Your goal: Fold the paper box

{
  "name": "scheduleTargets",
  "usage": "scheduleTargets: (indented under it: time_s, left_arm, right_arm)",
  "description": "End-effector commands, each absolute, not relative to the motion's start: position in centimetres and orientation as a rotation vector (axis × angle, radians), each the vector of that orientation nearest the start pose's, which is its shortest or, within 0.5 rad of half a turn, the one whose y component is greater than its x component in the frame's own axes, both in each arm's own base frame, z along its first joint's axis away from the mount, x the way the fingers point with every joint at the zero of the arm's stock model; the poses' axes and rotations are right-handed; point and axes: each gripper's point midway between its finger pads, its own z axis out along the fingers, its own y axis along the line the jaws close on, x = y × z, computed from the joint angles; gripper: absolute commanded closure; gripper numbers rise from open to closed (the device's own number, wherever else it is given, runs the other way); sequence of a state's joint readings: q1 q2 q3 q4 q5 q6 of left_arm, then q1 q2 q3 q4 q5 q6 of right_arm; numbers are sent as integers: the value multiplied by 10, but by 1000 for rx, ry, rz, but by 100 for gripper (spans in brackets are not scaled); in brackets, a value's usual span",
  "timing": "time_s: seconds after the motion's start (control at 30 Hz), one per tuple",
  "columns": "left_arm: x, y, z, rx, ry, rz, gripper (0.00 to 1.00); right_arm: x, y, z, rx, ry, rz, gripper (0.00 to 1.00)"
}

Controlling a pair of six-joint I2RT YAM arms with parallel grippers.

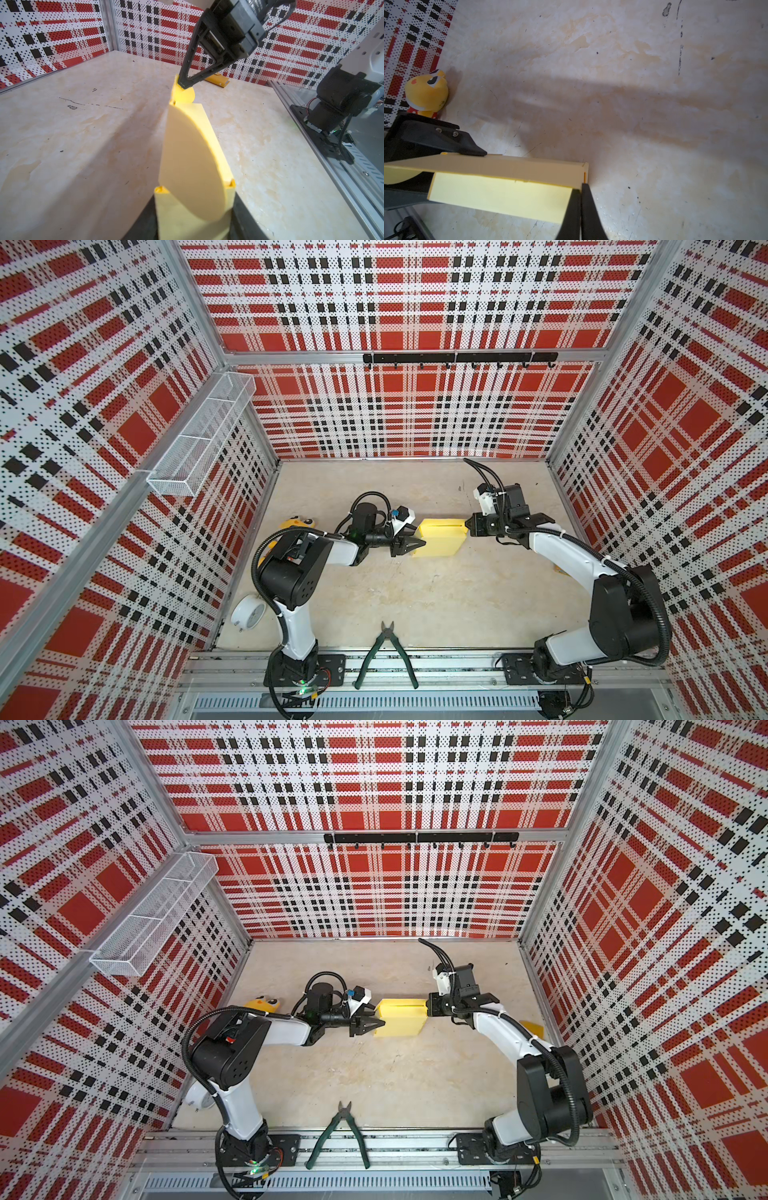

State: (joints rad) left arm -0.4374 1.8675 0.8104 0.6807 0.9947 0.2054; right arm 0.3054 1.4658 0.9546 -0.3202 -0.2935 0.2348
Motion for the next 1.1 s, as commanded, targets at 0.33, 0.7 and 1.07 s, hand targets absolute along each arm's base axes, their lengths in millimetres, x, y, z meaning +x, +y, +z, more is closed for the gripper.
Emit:
scheduleTargets:
  time_s: [0.33, 0.7, 1.07]
  left_arm:
    - [325, -307, 101, 1186, 1573, -1009, 68]
    - [346, -286, 102, 1099, 1634, -942, 49]
    - [349, -256, 127, 1058, 1644, -822, 23]
  right_arm:
    - [324, 198, 93, -186, 2406, 569, 100]
    - [311, 200, 63, -159, 2399, 487, 100]
    - [310, 215, 61, -146, 2380, 427, 100]
